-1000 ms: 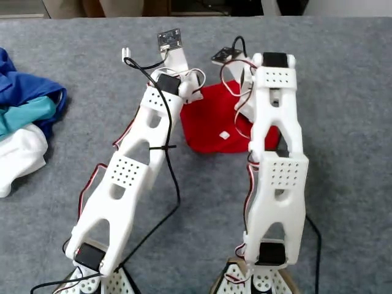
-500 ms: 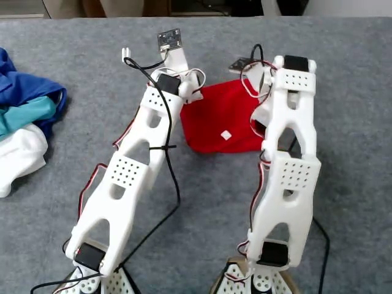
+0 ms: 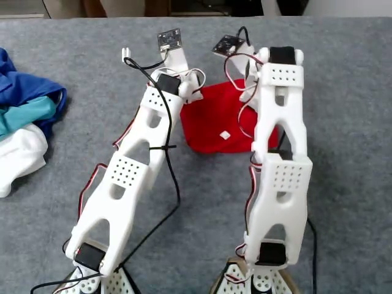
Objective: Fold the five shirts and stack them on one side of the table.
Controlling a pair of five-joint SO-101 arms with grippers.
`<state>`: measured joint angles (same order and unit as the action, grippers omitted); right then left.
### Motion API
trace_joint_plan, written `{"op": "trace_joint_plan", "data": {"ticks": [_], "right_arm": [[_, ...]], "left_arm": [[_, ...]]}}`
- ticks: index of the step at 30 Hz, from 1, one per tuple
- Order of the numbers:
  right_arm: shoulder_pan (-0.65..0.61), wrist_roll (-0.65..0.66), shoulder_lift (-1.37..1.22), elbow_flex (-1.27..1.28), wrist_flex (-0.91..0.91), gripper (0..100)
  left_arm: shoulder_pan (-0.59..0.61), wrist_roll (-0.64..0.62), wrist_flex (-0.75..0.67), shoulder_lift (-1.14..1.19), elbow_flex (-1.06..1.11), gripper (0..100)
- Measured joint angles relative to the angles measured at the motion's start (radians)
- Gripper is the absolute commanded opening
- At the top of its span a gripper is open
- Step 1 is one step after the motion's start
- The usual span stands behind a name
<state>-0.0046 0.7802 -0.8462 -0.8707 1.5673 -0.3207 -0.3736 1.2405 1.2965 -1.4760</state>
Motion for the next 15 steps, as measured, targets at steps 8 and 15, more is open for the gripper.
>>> {"op": "trace_joint_plan", "data": {"ticks": [8, 15], "right_arm": [[0.002, 0.0, -0.06, 0.002, -0.023, 0.5], [0.002, 0.038, -0.061, 0.002, 0.068, 0.5]], "left_arm": [[0.0, 0.0, 0.0, 0.0, 0.0, 2], [0.0, 0.0, 0.0, 0.0, 0.0, 2]]}}
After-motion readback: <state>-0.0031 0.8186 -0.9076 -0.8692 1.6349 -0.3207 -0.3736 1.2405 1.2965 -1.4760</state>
